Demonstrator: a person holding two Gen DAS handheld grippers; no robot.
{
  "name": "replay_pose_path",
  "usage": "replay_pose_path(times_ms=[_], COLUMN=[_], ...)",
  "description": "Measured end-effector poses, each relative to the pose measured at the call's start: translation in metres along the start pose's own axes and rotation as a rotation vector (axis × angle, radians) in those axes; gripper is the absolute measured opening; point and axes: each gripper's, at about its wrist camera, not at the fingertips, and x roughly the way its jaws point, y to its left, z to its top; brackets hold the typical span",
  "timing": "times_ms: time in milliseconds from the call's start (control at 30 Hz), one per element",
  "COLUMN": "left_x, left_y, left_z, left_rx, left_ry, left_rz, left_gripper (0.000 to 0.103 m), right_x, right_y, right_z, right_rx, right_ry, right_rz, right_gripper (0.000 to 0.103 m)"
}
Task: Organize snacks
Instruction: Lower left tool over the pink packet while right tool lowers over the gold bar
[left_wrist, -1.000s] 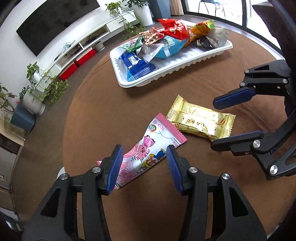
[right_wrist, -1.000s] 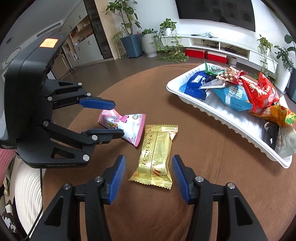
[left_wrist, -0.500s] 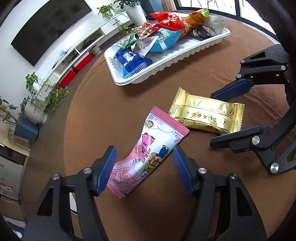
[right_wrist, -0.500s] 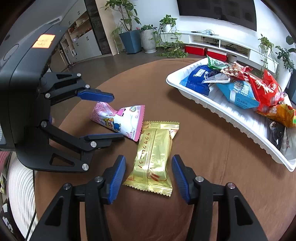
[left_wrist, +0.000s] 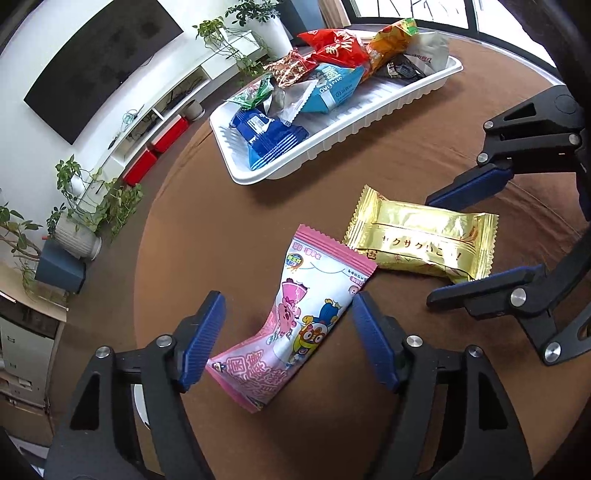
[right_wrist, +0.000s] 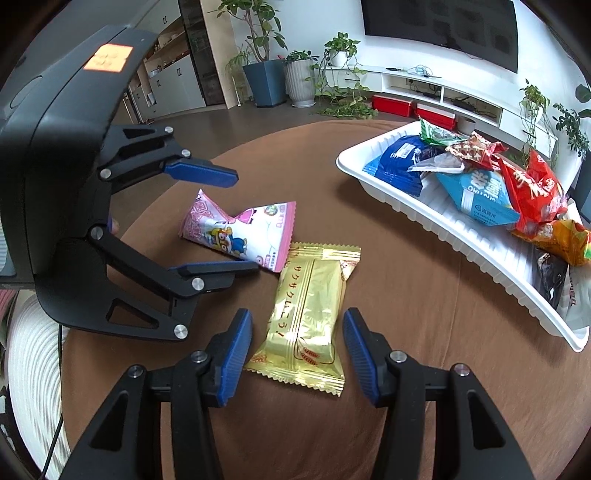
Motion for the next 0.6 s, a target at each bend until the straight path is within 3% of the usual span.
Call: replay_pose_path(times_ms=[600], left_x=[0.0024], left_y=[0.0012], left_z=[0.0002], left_rx=[0.020], left_ry=[0.003], left_rz=[0.037], left_gripper=[0.070], right_x=[-0.0010], right_y=[0.0007], right_z=[-0.0017], right_rx=[0.000], right_ry=[-0.011], right_rz=[0.001], right_gripper=[0.055])
